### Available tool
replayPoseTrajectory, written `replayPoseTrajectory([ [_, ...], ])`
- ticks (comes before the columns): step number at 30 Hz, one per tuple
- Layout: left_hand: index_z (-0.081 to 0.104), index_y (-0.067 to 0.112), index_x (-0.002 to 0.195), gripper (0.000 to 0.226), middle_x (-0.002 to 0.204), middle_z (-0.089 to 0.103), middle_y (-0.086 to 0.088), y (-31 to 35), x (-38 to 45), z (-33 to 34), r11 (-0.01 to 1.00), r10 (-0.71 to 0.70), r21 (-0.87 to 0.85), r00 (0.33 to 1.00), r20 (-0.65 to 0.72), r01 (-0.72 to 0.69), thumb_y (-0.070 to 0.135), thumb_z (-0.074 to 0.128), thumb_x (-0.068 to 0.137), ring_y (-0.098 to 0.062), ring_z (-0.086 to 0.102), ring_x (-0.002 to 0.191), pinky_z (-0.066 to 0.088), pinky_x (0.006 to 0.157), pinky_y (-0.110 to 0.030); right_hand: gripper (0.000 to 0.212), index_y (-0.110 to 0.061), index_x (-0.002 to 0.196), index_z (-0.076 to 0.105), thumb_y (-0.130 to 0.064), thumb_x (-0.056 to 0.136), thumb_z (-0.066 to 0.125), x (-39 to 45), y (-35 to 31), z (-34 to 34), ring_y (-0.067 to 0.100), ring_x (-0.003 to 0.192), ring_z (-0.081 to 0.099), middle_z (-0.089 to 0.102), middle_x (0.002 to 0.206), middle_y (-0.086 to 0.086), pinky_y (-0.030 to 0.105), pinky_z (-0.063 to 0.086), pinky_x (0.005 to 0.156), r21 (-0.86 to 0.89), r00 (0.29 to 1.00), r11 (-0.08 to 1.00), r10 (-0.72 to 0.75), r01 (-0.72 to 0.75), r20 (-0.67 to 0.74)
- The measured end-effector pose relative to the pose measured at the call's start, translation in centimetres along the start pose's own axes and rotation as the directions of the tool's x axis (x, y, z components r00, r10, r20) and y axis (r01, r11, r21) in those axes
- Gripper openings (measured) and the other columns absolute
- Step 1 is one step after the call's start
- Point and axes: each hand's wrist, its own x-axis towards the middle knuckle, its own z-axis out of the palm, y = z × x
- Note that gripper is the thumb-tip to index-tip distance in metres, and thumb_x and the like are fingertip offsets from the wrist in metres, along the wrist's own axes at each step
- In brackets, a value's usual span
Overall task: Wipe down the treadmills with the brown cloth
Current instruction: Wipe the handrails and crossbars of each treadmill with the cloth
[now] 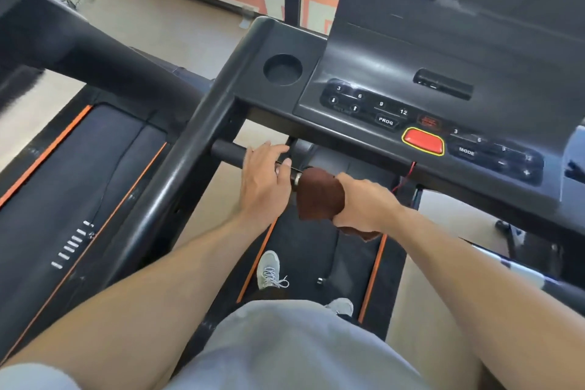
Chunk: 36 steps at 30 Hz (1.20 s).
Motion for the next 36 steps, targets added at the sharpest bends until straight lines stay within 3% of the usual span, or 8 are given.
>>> replayPoseTrajectory([
  [6, 0.06, 0.013, 0.13, 0.032, 0.132, 0.059, 0.003, -1.1, 0.7, -2.5, 1.0, 0.022, -0.002, 0.998, -0.061, -0.023, 0.018, 0.053, 0.1, -0.016, 0.047, 0.131, 0.037, 0.113, -0.036, 0.048, -0.027, 0.112, 0.046, -0.045, 0.075, 0.072, -0.4, 0.1, 0.4, 0.029, 0.076, 0.063, 0.059, 0.079, -0.009, 0.037, 0.05, 0.068, -0.017, 0.998, 1.0, -0.01, 0.009, -0.054],
  [11, 0.058, 0.01, 0.134, 0.035, 0.138, 0.06, -0.006, -4.3, 3.2, -6.9, 0.955, 0.139, 0.282, 0.979, -0.146, -0.094, 0.016, 0.056, 0.1, -0.025, 0.045, 0.14, 0.029, 0.12, -0.04, 0.039, -0.026, 0.107, 0.044, -0.05, 0.084, 0.065, 0.6, -3.5, 0.8, 0.032, 0.09, 0.07, 0.068, 0.098, -0.003, 0.035, 0.042, 0.069, -0.035, 0.978, 0.997, -0.074, 0.069, -0.197],
  [16, 0.054, 0.01, 0.137, 0.039, 0.148, 0.05, -0.012, -6.8, 5.8, -10.7, 0.879, 0.055, 0.476, 0.983, -0.174, 0.035, 0.026, 0.055, 0.101, -0.031, 0.042, 0.142, 0.028, 0.121, -0.051, 0.041, -0.027, 0.116, 0.049, -0.049, 0.085, 0.062, 3.4, -7.9, 0.5, 0.031, 0.085, 0.07, 0.07, 0.1, -0.006, 0.037, 0.049, 0.068, -0.011, 0.969, 0.993, -0.119, 0.12, -0.216],
  [21, 0.052, 0.017, 0.138, 0.036, 0.151, 0.048, -0.001, -6.6, 5.7, -10.0, 0.928, -0.027, 0.354, 0.972, -0.235, 0.111, 0.029, 0.048, 0.105, -0.02, 0.043, 0.141, 0.036, 0.117, -0.046, 0.043, -0.028, 0.123, 0.049, -0.046, 0.086, 0.061, 7.2, -13.2, 0.4, 0.03, 0.083, 0.07, 0.069, 0.101, -0.006, 0.035, 0.048, 0.066, 0.025, 0.949, 0.98, -0.184, 0.197, -0.256],
  [25, 0.051, 0.02, 0.137, 0.035, 0.145, 0.052, 0.007, -6.3, 5.5, -10.5, 0.982, -0.091, 0.135, 0.951, -0.294, 0.135, 0.026, 0.044, 0.104, -0.011, 0.046, 0.136, 0.04, 0.11, -0.032, 0.061, -0.023, 0.137, 0.044, -0.045, 0.084, 0.064, 9.8, -16.9, 1.4, 0.026, 0.087, 0.07, 0.065, 0.114, -0.003, 0.035, 0.047, 0.061, -0.084, 0.884, 0.958, -0.287, 0.276, -0.369],
  [29, 0.053, 0.021, 0.135, 0.034, 0.141, 0.055, 0.009, -5.8, 5.5, -10.5, 0.981, -0.122, 0.11, 0.947, -0.299, 0.161, 0.024, 0.044, 0.103, -0.008, 0.047, 0.131, 0.036, 0.105, -0.025, 0.061, -0.016, 0.142, 0.04, -0.043, 0.091, 0.06, 10.3, -17.9, 1.7, 0.025, 0.087, 0.07, 0.063, 0.117, 0.001, 0.035, 0.04, 0.057, -0.161, 0.855, 0.954, -0.298, 0.253, -0.424],
  [33, 0.057, 0.02, 0.131, 0.031, 0.137, 0.059, 0.006, -5.9, 5.3, -10.1, 0.958, -0.009, 0.278, 0.974, -0.228, 0.074, 0.024, 0.049, 0.101, -0.015, 0.051, 0.129, 0.038, 0.113, -0.039, 0.066, -0.018, 0.145, 0.039, -0.041, 0.089, 0.063, 10.2, -17.6, 1.6, 0.03, 0.085, 0.072, 0.068, 0.116, 0.002, 0.035, 0.043, 0.06, -0.116, 0.864, 0.959, -0.283, 0.258, -0.416],
  [36, 0.061, 0.016, 0.13, 0.032, 0.142, 0.057, -0.001, -6.4, 5.0, -10.2, 0.903, 0.158, 0.419, 0.979, -0.125, -0.092, 0.023, 0.051, 0.1, -0.022, 0.042, 0.142, 0.024, 0.124, -0.044, 0.067, -0.021, 0.143, 0.044, -0.045, 0.084, 0.064, 9.5, -16.6, 1.7, 0.029, 0.08, 0.073, 0.073, 0.102, -0.001, 0.033, 0.049, 0.062, -0.112, 0.863, 0.966, -0.258, 0.232, -0.435],
])
